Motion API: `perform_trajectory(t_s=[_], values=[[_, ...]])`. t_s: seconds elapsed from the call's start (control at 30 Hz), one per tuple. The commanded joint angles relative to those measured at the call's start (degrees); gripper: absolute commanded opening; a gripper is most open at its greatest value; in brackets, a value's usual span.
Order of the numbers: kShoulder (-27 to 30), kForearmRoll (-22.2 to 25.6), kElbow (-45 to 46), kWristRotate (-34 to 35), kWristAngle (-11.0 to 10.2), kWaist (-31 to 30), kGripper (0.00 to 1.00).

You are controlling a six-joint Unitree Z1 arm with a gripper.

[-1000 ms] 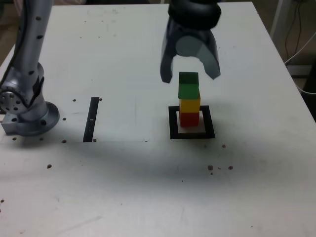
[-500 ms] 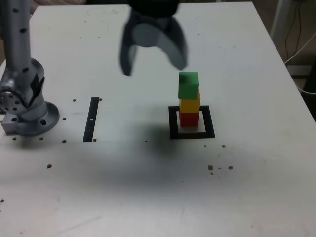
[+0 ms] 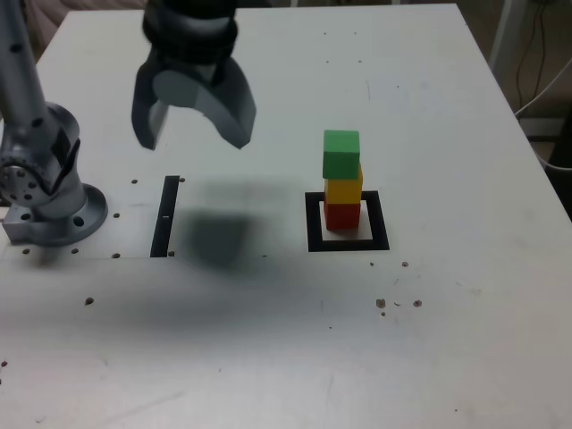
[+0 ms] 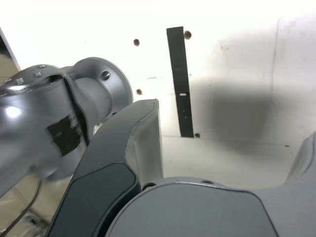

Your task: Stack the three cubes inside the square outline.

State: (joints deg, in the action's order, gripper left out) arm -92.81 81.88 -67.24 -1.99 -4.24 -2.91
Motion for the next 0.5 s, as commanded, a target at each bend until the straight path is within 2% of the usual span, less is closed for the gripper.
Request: perform_trajectory(t_s=[0.0,0.2,0.33,0.47], values=[[2.0,-1.9,4.6,0.4,0.7,0.2,1.0],[4.8,-5.2,10.6,2.2,2.7,-0.9,1.0],[4.4,-9.6,14.1,2.5,4.9,-1.9,1.0],[4.1,-12.8,15.7,2.4,6.0,-2.5,1.0]])
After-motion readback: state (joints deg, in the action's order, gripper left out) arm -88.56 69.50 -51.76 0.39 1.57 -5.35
